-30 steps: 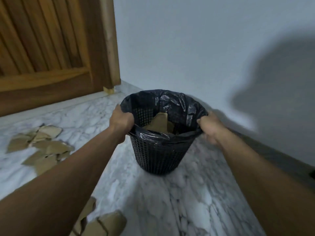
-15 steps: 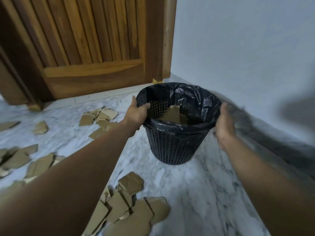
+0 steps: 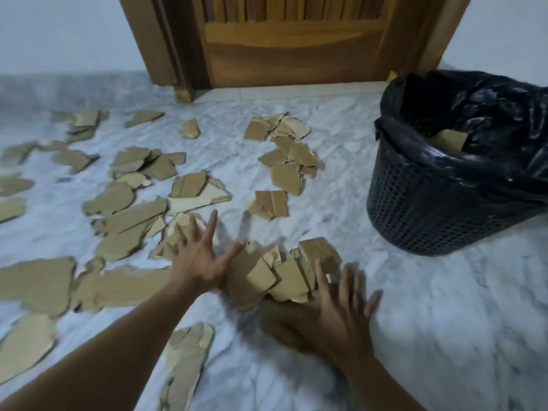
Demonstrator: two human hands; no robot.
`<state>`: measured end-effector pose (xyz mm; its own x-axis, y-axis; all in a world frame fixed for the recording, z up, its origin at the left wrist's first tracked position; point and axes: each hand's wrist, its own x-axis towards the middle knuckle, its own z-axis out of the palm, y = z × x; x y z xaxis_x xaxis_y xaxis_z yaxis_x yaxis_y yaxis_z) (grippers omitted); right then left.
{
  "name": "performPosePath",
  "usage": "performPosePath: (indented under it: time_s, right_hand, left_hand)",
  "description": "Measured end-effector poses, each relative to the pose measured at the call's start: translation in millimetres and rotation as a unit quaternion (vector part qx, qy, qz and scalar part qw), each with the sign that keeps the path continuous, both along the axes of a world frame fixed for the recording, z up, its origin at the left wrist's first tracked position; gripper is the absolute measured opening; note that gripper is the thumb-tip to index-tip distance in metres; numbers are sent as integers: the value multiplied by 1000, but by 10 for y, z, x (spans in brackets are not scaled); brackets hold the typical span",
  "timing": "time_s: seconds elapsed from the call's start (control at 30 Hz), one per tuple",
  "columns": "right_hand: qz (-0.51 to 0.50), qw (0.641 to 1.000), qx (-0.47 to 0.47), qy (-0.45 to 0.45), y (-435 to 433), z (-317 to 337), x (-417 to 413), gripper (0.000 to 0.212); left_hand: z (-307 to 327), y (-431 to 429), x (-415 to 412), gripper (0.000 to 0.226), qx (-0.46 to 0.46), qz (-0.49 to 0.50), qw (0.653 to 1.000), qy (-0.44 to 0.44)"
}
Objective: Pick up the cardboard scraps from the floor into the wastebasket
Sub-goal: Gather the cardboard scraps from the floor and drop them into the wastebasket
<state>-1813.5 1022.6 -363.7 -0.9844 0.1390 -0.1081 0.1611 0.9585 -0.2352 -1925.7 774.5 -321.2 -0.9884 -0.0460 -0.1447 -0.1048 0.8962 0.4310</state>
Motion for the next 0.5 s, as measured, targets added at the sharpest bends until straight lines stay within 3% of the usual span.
performPosePath:
  time_s: [0.1, 0.17, 0.27, 0.37, 0.4, 0.5]
  right_hand:
    - [-13, 999, -24, -17, -116, 46, -331, 114]
    - [-4, 999, -29, -14, -250, 58, -580, 115]
    - [-9, 998, -61, 9, -434, 87, -836, 121]
    - [-29, 997, -76, 10, -573, 144, -1061, 127]
    - [-24, 996, -82, -5, -632, 162, -1153, 127]
    - [4, 996, -84, -35, -804, 179, -1447, 121]
  left_hand:
    - [-257, -166, 146, 108, -79, -56, 995, -18]
    - [-315, -166, 185, 105, -63, -51, 996, 24]
    - [-248, -223, 52, 87, 85, 51, 986, 137]
    - [-106, -697, -242, 84, 67, 180, 962, 192]
    - [-103, -992, -376, 89, 22, 205, 963, 173]
    - [-166, -1829, -557, 106, -63, 203, 977, 0]
